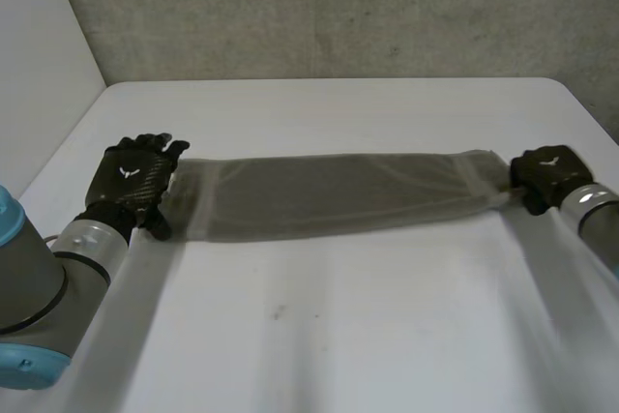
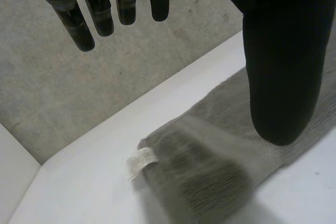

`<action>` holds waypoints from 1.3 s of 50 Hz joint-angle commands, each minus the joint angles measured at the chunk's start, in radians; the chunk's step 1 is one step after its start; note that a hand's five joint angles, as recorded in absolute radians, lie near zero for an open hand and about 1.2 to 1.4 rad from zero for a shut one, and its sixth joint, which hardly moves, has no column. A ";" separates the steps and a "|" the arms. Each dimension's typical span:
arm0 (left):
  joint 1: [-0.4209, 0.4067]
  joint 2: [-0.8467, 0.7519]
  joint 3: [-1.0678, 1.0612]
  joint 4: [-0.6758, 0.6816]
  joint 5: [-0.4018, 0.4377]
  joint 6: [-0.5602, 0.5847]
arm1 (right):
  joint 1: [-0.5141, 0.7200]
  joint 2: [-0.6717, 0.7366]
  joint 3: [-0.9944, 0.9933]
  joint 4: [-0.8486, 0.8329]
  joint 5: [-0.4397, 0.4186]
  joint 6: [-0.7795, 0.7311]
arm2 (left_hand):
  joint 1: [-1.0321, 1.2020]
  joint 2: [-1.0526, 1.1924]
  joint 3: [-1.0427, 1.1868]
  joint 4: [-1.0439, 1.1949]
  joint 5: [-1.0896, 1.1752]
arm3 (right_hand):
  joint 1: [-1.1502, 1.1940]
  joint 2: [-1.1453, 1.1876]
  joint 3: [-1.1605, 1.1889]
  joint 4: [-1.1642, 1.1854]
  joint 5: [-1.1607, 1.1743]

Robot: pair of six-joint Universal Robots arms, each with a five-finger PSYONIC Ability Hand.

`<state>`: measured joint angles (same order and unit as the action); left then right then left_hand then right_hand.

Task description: Fold the towel.

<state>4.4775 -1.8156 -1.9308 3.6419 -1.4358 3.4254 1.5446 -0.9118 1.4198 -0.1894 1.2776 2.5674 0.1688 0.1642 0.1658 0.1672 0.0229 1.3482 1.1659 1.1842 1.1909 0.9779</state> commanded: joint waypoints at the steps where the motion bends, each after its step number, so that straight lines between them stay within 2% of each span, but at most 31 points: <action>1: 0.003 0.018 -0.007 0.000 0.000 0.000 | -0.161 -0.048 -0.042 0.024 0.014 -0.038 | 0.006 0.010 0.009 0.007 -0.023 | 0.048 0.230 0.212 0.205 0.244; 9: 0.005 0.030 -0.019 0.000 0.002 0.000 | -0.181 -0.065 -0.166 0.111 0.017 -0.079 | 0.006 0.010 0.009 0.007 -0.023 | 0.048 0.230 0.212 0.205 0.244; 13: 0.005 0.032 -0.019 0.001 0.002 0.000 | -0.138 -0.079 -0.202 0.117 0.020 -0.056 | 0.006 0.010 0.009 0.007 -0.023 | 0.048 0.230 0.212 0.205 0.244; 15: 0.006 0.032 -0.019 0.001 0.000 0.000 | -0.013 -0.079 -0.241 0.111 0.025 -0.007 | 0.006 0.010 0.009 0.007 -0.023 | 0.048 0.230 0.212 0.205 0.244; 16: 0.006 0.032 -0.019 0.001 0.000 0.000 | -0.012 -0.079 -0.242 0.111 0.025 -0.007 | 0.006 0.010 0.009 0.007 -0.023 | 0.048 0.230 0.212 0.205 0.244; 18: 0.006 0.032 -0.019 0.001 0.000 0.000 | 0.124 -0.058 -0.289 0.108 0.037 0.029 | 0.006 0.010 0.009 0.007 -0.023 | 0.048 0.230 0.212 0.205 0.244; 21: 0.008 0.032 -0.019 0.001 0.000 0.000 | 0.193 -0.039 -0.314 0.108 0.042 0.039 | 0.006 0.010 0.009 0.007 -0.023 | 0.048 0.230 0.212 0.205 0.244; 23: 0.009 0.032 -0.019 0.003 0.000 0.000 | 0.348 0.000 -0.366 0.096 0.051 0.053 | 0.006 0.010 0.009 0.007 -0.023 | 0.048 0.230 0.212 0.205 0.244; 24: 0.009 0.032 -0.019 0.003 0.000 0.000 | 0.348 0.001 -0.366 0.096 0.051 0.053 | 0.006 0.010 0.009 0.007 -0.023 | 0.048 0.230 0.212 0.205 0.244; 26: 0.009 0.032 -0.019 0.006 0.000 0.000 | 0.487 0.050 -0.406 0.061 0.051 0.065 | 0.006 0.010 0.009 0.007 -0.023 | 0.048 0.230 0.212 0.205 0.244; 27: 0.009 0.032 -0.019 0.006 0.000 0.000 | 0.488 0.050 -0.406 0.061 0.051 0.065 | 0.006 0.010 0.009 0.007 -0.023 | 0.048 0.230 0.212 0.205 0.244; 29: 0.009 0.032 -0.020 0.006 0.000 0.002 | 0.601 0.100 -0.427 0.007 0.052 0.074 | 0.006 0.010 0.009 0.007 -0.023 | 0.048 0.230 0.212 0.205 0.244; 37: 0.009 0.030 -0.020 0.007 0.000 0.000 | 0.793 0.249 -0.458 -0.070 0.039 0.077 | 0.006 0.010 0.009 0.007 -0.023 | 0.048 0.230 0.212 0.205 0.244; 46: 0.008 0.030 -0.020 0.007 0.000 0.000 | 0.848 0.338 -0.463 -0.018 0.025 0.066 | 0.006 0.010 0.009 0.007 -0.023 | 0.048 0.230 0.212 0.205 0.244; 47: 0.008 0.030 -0.020 0.007 0.000 0.000 | 0.848 0.335 -0.464 0.002 0.029 0.066 | 0.006 0.010 0.009 0.007 -0.023 | -0.102 0.080 0.062 0.055 0.094; 48: 0.008 0.030 -0.020 0.007 0.000 0.000 | 0.848 0.335 -0.464 0.002 0.029 0.066 | 0.006 0.010 0.009 0.007 -0.023 | -0.104 0.079 0.061 0.054 0.092; 49: 0.006 0.030 -0.020 0.007 0.000 0.000 | 0.847 0.326 -0.464 0.013 0.037 0.066 | 0.006 0.010 0.009 0.007 -0.023 | -0.705 -0.523 -0.541 -0.548 -0.509; 50: 0.005 0.030 -0.020 0.007 0.000 0.000 | 0.842 0.305 -0.458 0.021 0.048 0.069 | 0.006 0.010 0.009 0.007 -0.023 | -1.174 -0.991 -1.010 -1.016 -0.978; 54: 0.002 0.030 -0.020 0.007 0.000 0.000 | 0.833 0.231 -0.433 0.028 0.078 0.083 | 0.006 0.010 0.009 0.007 -0.023 | -1.174 -0.991 -1.010 -1.016 -0.978; 56: 0.000 0.030 -0.019 0.007 0.000 0.000 | 0.786 0.138 -0.374 0.028 0.114 0.128 | 0.006 0.010 0.009 0.007 -0.023 | -1.174 -0.991 -1.010 -1.016 -0.978; 59: -0.001 0.030 -0.019 0.009 0.000 0.000 | 0.749 0.088 -0.335 0.027 0.120 0.169 | 0.006 0.010 0.009 0.007 -0.023 | -1.174 -0.991 -1.010 -1.016 -0.978; 61: -0.003 0.032 -0.019 0.012 0.000 0.000 | 0.692 -0.002 -0.259 0.025 0.120 0.247 | 0.006 0.010 0.009 0.007 -0.023 | -1.174 -0.991 -1.010 -1.016 -0.978; 65: -0.004 0.032 -0.019 0.015 0.000 0.000 | 0.623 -0.068 -0.180 0.036 0.123 0.286 | 0.006 0.010 0.009 0.007 -0.023 | -1.174 -0.991 -1.010 -1.016 -0.978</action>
<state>4.4758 -1.7849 -1.9500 3.6514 -1.4358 3.4258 2.2815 -0.8431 1.1038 -0.1596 1.3935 2.7559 0.1688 0.1639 0.1658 0.1673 0.0229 0.2074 0.2184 0.2150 0.2298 0.0610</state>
